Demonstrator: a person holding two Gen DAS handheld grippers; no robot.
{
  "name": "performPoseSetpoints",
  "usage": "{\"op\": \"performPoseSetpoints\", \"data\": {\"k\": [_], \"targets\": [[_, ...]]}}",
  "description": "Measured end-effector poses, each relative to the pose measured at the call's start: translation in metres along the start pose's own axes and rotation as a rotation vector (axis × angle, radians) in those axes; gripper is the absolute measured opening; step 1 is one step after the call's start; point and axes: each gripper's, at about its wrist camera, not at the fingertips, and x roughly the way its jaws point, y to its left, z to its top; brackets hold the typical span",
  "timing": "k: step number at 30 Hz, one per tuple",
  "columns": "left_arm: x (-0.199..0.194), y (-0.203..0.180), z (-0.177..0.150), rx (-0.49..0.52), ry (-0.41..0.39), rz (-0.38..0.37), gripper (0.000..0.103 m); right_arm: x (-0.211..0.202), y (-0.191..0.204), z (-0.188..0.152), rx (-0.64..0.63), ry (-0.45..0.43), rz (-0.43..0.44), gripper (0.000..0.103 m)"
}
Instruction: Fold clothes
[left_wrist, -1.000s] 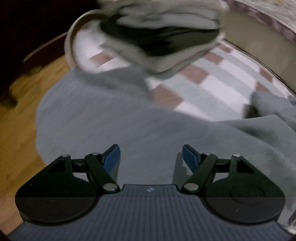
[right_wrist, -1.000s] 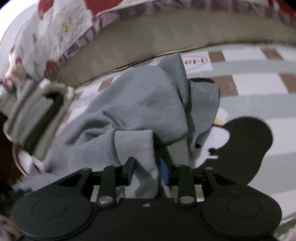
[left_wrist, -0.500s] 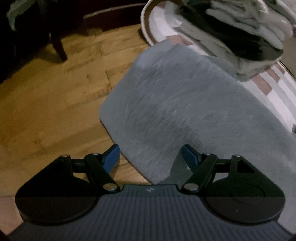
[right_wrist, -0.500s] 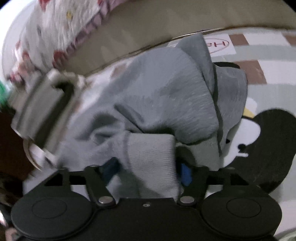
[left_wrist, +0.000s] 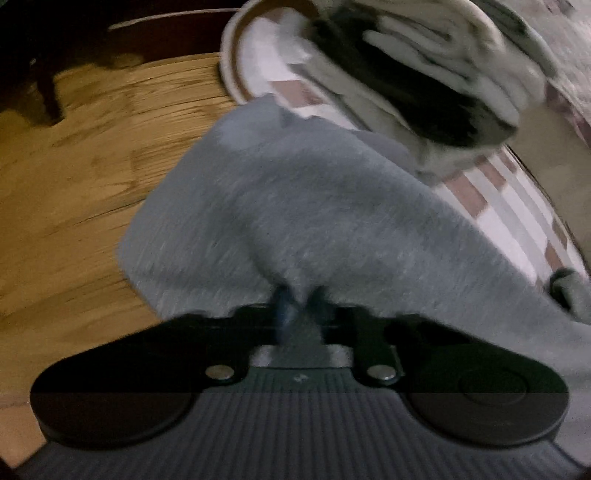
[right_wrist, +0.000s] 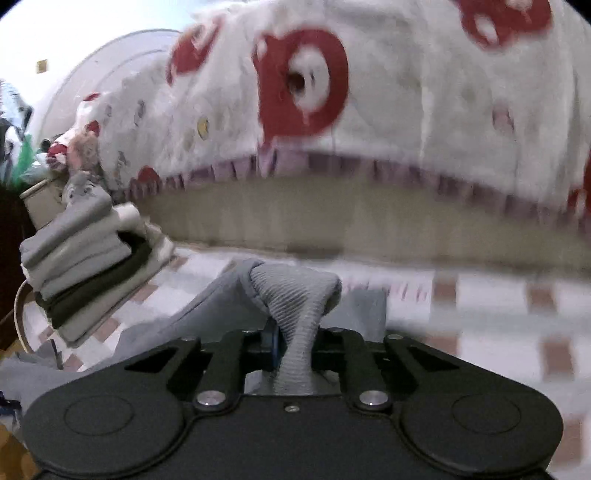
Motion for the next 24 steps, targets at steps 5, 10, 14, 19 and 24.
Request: {"op": "performPoseSetpoints", "data": {"k": [5, 10, 14, 19, 24], "targets": [[-0.007, -0.045, -0.001, 0.116, -0.054, 0.035, 0.000, -0.023, -0.016, 0.038, -0.159, -0.042, -0.064, 0.012], [-0.044, -0.122, 0.030, 0.327, -0.216, -0.012, 0.000, -0.036, -0.031, 0.084, -0.253, -0.081, -0.157, 0.011], [-0.079, -0.185, 0.073, 0.392, -0.338, -0.113, 0.000, -0.049, -0.047, 0.139, -0.264, -0.165, -0.255, 0.011], [-0.131, -0.222, 0.110, 0.359, -0.572, -0.146, 0.000, -0.109, -0.053, 0.192, -0.193, -0.366, -0.347, 0.011], [-0.100, -0.230, 0.097, 0.367, -0.285, -0.315, 0.000, -0.120, -0.096, 0.162, -0.088, -0.139, -0.416, 0.019]]}}
